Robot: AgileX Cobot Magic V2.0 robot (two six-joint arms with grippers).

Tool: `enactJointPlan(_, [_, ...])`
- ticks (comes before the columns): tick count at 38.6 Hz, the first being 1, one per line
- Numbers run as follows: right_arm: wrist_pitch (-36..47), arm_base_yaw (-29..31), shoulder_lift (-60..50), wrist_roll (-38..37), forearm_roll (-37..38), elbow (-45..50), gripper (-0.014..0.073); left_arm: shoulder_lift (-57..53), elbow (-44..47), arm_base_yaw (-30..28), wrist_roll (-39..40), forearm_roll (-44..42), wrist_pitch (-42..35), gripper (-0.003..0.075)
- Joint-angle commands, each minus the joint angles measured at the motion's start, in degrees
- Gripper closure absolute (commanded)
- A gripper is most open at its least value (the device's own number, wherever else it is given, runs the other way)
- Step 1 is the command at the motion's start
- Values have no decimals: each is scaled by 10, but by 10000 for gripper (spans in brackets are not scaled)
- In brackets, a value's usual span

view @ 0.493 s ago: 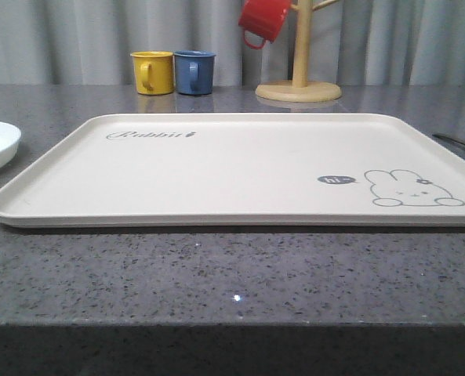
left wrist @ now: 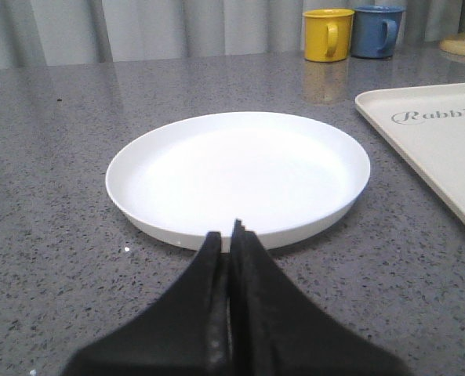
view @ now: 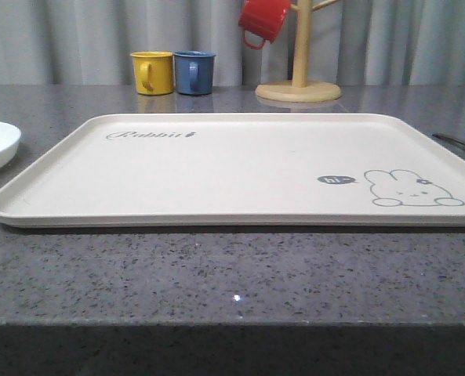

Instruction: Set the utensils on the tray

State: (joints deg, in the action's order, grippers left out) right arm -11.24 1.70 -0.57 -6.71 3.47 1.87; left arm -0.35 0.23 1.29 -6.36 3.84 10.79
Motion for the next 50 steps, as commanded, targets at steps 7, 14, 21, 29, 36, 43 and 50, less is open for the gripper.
enactJointPlan(7, [49, 4, -10, 3, 4, -4, 662, -11, 1, -2, 7, 5, -49, 738])
enactJointPlan(14, [49, 4, -10, 3, 4, -4, 662, -11, 1, -2, 7, 5, -49, 738])
enactJointPlan(21, [49, 4, -10, 3, 4, -4, 662, -11, 1, -2, 7, 5, -49, 738])
enactJointPlan(29, [46, 4, -10, 3, 4, -4, 662, -11, 1, -2, 7, -5, -69, 738])
enactJointPlan(36, [53, 4, -10, 3, 3, -7, 662, -11, 1, -2, 7, -5, -154, 738])
enactJointPlan(43, [45, 4, -10, 3, 4, -60, 662, -7, -42, -2, 7, -1, -213, 738])
enactJointPlan(50, [-22, 4, 19, 3, 4, -180, 660, 56, -157, -2, 7, -38, -153, 738])
